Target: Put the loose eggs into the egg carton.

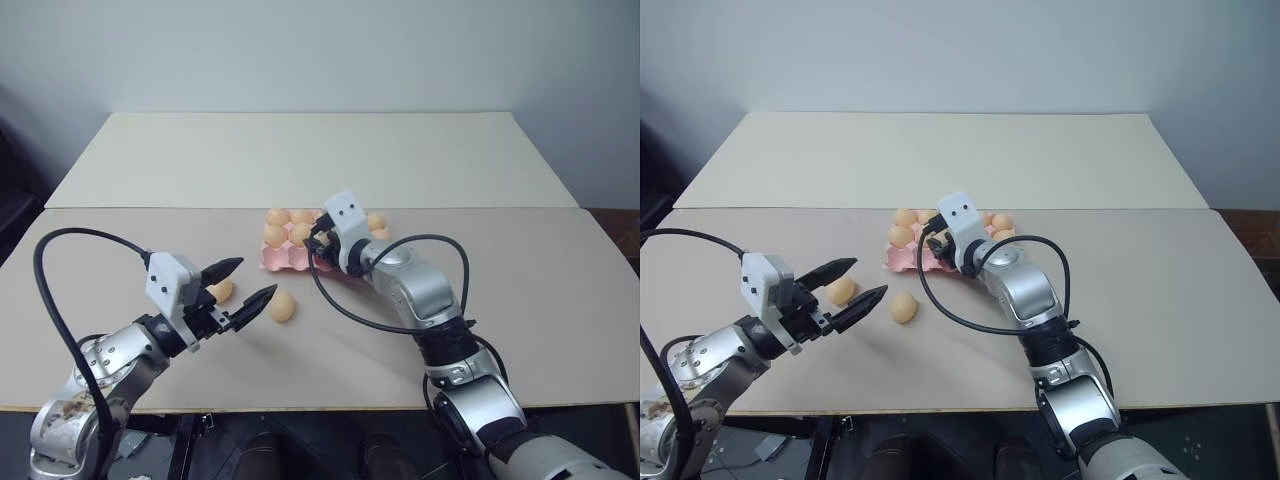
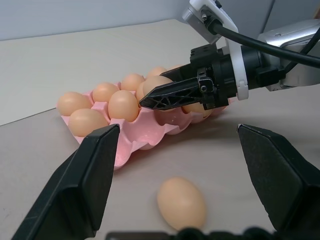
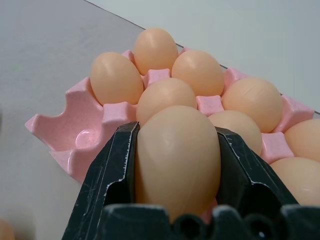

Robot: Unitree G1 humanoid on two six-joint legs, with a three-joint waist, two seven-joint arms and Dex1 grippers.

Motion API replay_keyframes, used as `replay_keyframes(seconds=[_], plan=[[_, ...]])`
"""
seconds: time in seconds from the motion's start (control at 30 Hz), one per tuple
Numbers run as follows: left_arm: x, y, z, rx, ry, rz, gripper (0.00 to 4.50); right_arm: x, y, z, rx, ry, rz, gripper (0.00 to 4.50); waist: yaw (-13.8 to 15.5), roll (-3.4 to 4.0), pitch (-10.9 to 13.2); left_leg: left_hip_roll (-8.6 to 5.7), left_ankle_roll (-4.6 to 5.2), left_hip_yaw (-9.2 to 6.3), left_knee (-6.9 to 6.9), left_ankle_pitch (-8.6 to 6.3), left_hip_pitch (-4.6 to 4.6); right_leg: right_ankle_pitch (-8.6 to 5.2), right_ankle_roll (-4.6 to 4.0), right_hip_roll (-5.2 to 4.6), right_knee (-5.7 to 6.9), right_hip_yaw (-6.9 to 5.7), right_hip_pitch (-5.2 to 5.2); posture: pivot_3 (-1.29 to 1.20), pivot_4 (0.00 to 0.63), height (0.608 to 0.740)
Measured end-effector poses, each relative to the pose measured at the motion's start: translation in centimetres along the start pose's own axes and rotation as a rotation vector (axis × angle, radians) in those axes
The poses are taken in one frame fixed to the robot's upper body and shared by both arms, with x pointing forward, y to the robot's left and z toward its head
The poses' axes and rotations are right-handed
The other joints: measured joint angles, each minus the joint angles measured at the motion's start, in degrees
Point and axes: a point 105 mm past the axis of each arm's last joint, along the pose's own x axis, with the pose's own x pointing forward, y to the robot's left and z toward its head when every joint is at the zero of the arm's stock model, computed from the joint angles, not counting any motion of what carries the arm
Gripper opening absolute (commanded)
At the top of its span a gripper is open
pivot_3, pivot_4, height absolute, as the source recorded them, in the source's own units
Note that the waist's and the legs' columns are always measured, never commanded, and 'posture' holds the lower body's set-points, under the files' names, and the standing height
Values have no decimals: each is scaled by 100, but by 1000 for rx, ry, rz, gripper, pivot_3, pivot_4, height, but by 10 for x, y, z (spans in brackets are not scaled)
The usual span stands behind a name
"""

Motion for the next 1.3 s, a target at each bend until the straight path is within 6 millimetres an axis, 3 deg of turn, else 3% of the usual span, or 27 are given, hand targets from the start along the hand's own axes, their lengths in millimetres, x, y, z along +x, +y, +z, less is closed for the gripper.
replay_keyframes(seconds=[0.07, 0.33, 0.63, 0.87, 1.03, 1.2, 1.3], plan=[[0, 0, 0, 2, 2, -1, 4101, -1, -1, 0, -8, 1, -3, 1816, 1, 0, 0, 0, 0, 0, 0, 0, 0, 0, 0, 0, 0, 0, 0, 0, 150, 740], [0, 0, 1, 9, 5, -6, 4101, -2, -3, -1, -11, 0, -9, 4454, 2, 0, 0, 0, 0, 0, 0, 0, 1, 0, 0, 0, -1, 0, 0, 0, 150, 740], [0, 0, 1, 15, 9, -14, 4101, -6, -9, 0, -14, 5, -25, 4454, 3, 0, 0, 0, 0, 0, 0, 0, 0, 0, 0, 0, -1, 0, 0, 0, 150, 740], [-2, 2, 1, 22, 21, -21, 4101, -31, -5, 25, -51, -45, 33, 4454, 3, 0, 0, 1, 1, 0, -2, 0, -4, 0, 0, 0, -1, 0, -5, 0, 150, 740], [-6, 10, 1, 29, 42, -4, 4101, -56, -4, 36, -136, -97, 96, 4454, 21, 0, 0, 0, 3, 0, -1, -2, -3, 0, 0, 0, -9, -1, -2, 0, 150, 740], [-16, 22, -2, 19, 162, 20, 4101, -95, -26, 12, -220, -61, 204, 4454, 57, -4, 2, -2, 8, -1, 0, -5, -4, 0, 0, -1, -18, -2, 3, 0, 150, 740], [-25, 28, 4, 26, 195, 2, 4101, -126, -42, 9, -223, -54, 293, 4454, 32, -5, 3, 0, 9, -1, -4, -5, 3, -1, -1, 0, -19, -1, 3, 0, 150, 740]])
